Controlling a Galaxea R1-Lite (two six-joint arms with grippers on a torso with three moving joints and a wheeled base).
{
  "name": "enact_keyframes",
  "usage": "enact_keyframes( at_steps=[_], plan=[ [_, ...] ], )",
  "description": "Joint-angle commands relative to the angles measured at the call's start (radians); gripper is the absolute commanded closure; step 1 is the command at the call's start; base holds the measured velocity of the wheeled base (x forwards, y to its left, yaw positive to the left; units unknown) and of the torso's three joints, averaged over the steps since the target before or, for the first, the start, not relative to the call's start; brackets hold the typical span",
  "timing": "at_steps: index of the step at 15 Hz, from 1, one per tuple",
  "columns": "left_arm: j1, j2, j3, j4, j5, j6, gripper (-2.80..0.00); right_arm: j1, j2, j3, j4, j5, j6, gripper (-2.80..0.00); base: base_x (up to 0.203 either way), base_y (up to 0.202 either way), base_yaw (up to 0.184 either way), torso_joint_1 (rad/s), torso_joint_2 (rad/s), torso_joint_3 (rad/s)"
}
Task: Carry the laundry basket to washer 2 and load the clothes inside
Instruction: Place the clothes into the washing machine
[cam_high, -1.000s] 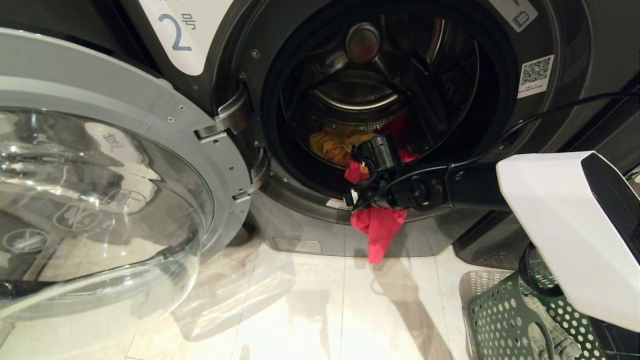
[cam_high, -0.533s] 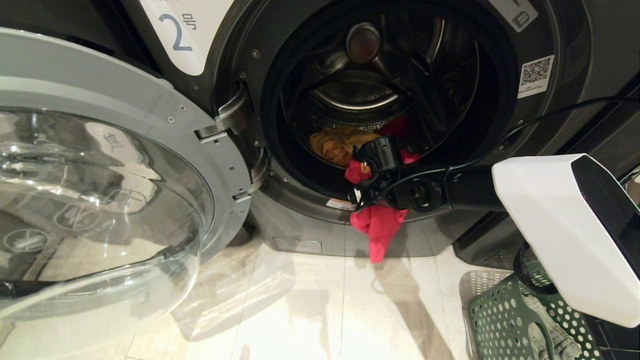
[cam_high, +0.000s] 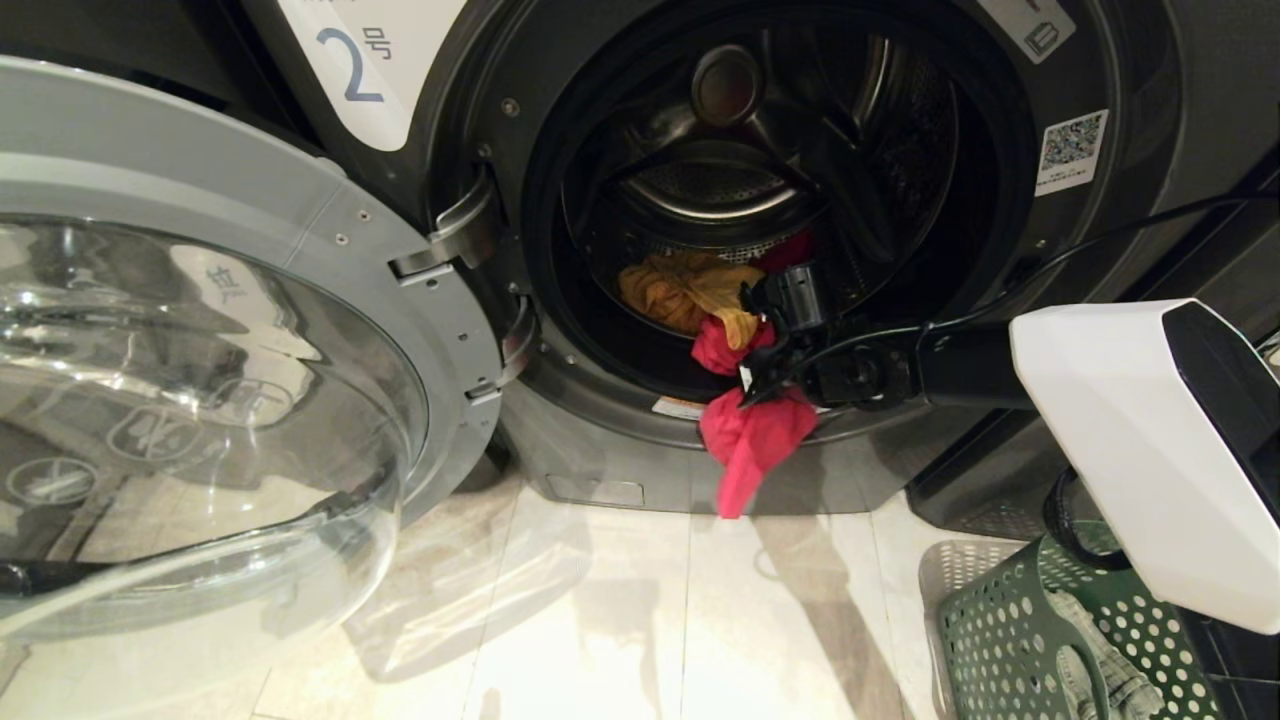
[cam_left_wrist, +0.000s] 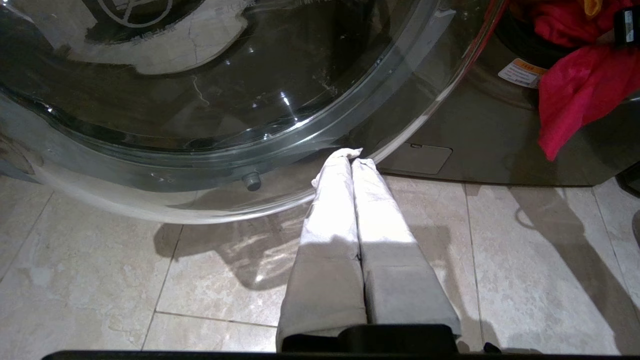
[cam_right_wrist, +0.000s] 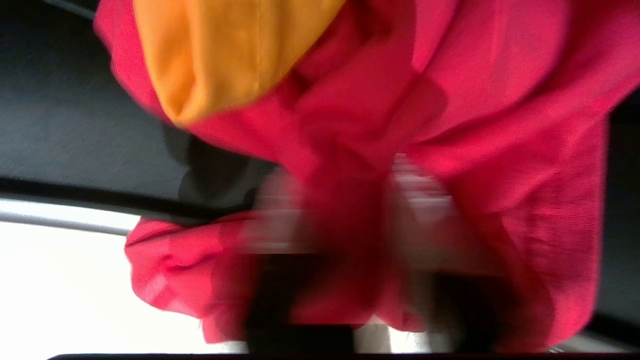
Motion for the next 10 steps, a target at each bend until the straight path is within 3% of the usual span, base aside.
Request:
enact_keyframes(
  at_steps=[1, 10],
  plan=[
    [0.0, 0.0, 0.04, -0.001, 0.001, 0.0, 0.0, -0.004, -0.017, -0.004, -0.011, 0.0, 0.004, 0.0, 0.0, 0.0, 0.0, 0.0, 0.0, 0.0],
    [0.0, 0.0, 0.04, 0.0, 0.001, 0.0, 0.0, 0.047, -0.033, -0.015, -0.371, 0.01, -0.023, 0.0, 0.0, 0.0, 0.0, 0.0, 0.0, 0.0]
  ],
)
